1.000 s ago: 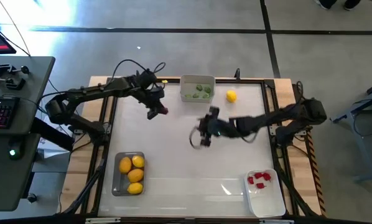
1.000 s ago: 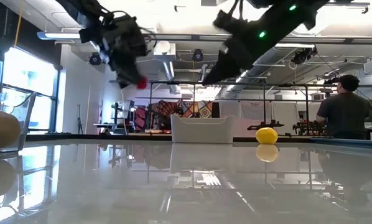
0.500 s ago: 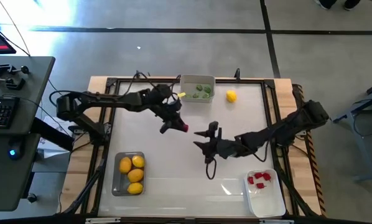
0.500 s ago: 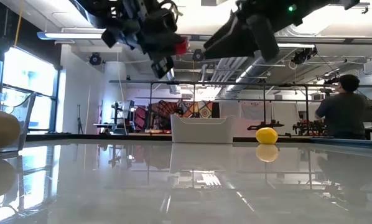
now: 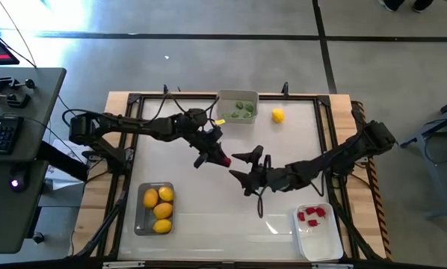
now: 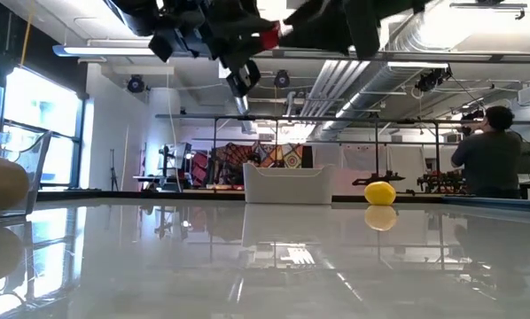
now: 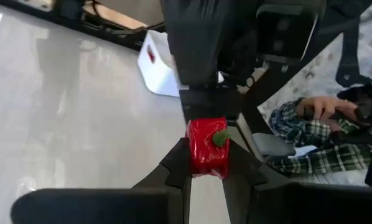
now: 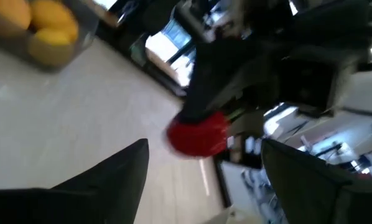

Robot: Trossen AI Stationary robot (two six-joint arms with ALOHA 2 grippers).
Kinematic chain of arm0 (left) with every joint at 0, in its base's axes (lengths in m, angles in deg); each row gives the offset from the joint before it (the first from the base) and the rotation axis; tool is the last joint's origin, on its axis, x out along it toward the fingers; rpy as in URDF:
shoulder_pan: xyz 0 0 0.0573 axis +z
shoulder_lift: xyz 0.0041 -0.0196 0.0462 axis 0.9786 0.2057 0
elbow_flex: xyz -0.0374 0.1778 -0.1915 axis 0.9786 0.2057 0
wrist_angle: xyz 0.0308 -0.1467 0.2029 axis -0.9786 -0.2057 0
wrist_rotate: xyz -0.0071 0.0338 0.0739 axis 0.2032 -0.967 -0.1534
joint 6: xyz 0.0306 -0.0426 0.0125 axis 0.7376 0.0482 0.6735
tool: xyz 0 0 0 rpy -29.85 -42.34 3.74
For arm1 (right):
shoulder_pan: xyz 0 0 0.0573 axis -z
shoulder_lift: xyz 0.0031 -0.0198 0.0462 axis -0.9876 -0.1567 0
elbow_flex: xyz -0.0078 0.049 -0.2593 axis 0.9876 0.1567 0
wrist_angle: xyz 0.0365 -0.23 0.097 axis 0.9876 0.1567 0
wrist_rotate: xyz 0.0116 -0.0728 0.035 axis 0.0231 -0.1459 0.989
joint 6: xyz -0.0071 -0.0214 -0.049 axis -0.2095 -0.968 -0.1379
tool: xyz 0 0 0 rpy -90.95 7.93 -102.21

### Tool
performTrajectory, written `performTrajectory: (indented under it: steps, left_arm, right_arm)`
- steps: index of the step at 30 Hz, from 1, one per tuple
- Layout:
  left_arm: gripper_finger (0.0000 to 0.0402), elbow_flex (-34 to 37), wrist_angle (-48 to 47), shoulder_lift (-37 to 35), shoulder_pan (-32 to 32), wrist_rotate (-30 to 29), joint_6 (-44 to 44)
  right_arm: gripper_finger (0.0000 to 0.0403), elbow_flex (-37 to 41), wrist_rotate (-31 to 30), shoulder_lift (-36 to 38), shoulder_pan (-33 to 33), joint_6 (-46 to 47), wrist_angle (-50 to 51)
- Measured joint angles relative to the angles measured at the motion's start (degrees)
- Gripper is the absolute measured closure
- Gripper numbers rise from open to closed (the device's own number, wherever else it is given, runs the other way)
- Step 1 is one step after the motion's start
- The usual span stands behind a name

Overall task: Sort produce into baskets
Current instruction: Put the red chili pepper into the white bin

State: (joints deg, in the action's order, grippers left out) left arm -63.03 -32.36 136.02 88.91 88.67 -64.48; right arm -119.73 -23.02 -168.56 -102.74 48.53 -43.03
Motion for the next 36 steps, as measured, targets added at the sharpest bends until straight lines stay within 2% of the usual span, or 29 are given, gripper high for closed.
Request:
performTrajectory:
  steps: [5,13,16,27,31,36]
  left_arm:
    - [0.0358,0.0,2.0,0.0,-1.7,0.0,0.0]
    - [0.0358,0.0,4.8,0.0,-2.3,-0.1,-1.5]
    - [0.0358,0.0,5.1,0.0,-2.3,-0.2,-1.5]
    - [0.0355,0.0,4.7,0.0,-2.3,-0.7,-1.5]
    - [0.0335,0.0,4.1,-0.1,-2.4,-2.2,1.1]
    - [0.0281,0.0,4.1,-0.1,-2.3,-3.5,4.2]
  right_arm:
    - [0.0100,0.0,1.1,0.0,0.0,-4.9,-3.8]
    - [0.0111,0.0,5.1,0.0,0.1,-4.4,-5.2]
    - [0.0137,0.0,5.4,0.0,0.1,-4.2,-5.4]
    - [0.0271,0.0,7.1,0.0,0.1,-2.7,-5.6]
    - [0.0282,0.0,6.7,0.0,0.1,-2.7,-5.3]
    - [0.0281,0.0,5.8,0.0,0.2,-1.1,-5.2]
